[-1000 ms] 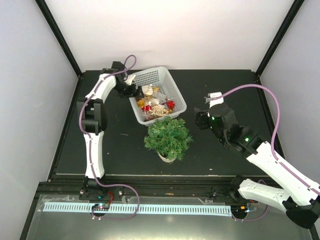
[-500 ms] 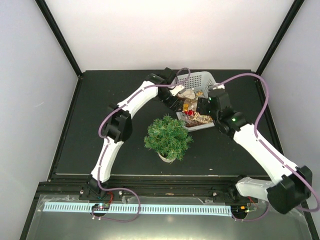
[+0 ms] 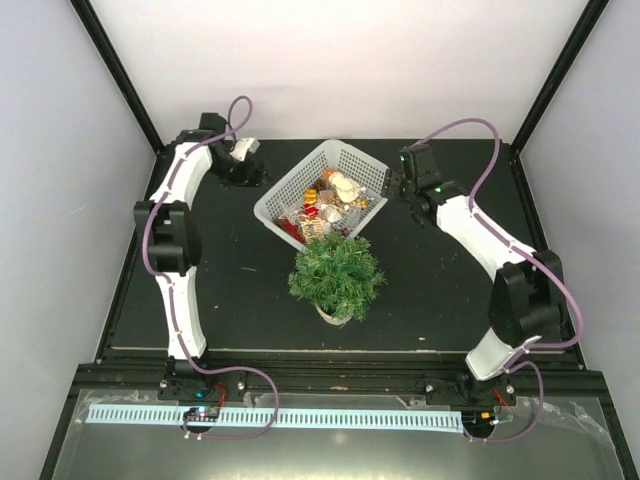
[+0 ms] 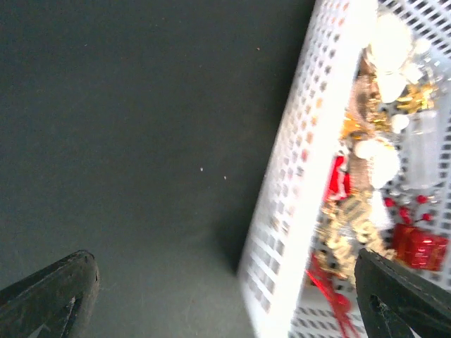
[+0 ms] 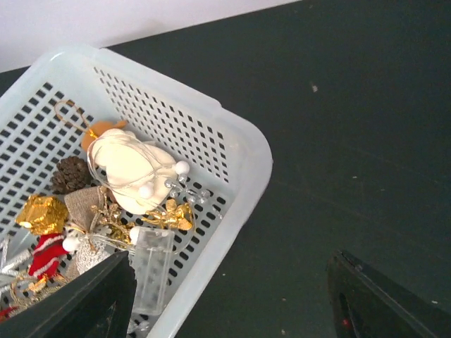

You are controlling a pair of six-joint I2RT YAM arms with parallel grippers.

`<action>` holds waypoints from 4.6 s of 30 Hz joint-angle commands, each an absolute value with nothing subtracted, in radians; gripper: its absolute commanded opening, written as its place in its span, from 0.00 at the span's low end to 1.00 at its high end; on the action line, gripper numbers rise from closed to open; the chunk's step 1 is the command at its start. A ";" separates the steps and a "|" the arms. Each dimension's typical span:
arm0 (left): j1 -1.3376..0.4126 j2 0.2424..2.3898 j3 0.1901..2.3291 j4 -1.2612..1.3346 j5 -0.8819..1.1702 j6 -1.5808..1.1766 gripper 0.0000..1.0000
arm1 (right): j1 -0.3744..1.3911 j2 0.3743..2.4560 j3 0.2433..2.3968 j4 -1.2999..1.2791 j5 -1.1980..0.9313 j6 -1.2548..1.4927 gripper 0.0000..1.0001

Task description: Decorate the small christmas tree

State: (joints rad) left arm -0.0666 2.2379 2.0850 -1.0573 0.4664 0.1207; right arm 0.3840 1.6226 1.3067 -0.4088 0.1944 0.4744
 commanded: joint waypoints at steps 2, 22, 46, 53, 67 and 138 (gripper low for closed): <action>-0.084 2.161 2.004 -1.065 0.668 0.157 0.99 | 0.382 1.686 1.362 -0.383 0.082 0.492 0.75; -0.056 2.083 1.988 -1.054 0.693 0.130 0.99 | 0.415 1.779 1.400 -0.551 0.040 0.615 0.78; 0.232 1.857 1.748 -1.102 0.813 0.246 0.99 | 0.429 1.867 1.407 -0.650 0.172 0.617 0.80; 0.259 1.832 1.656 -1.081 0.823 0.278 0.99 | 0.364 1.817 1.347 -0.663 0.208 0.589 0.80; 0.288 1.833 1.573 -1.073 0.844 0.326 0.99 | 0.111 1.692 1.348 -0.780 0.359 0.501 0.80; 0.115 1.462 1.223 -0.881 0.740 0.244 0.99 | 0.008 1.543 1.050 -0.545 0.174 0.683 0.75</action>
State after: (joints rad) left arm 0.1219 1.4975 1.2255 -0.9024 0.7555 0.2523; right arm 0.0051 1.4689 0.9710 -0.6041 0.1890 0.6716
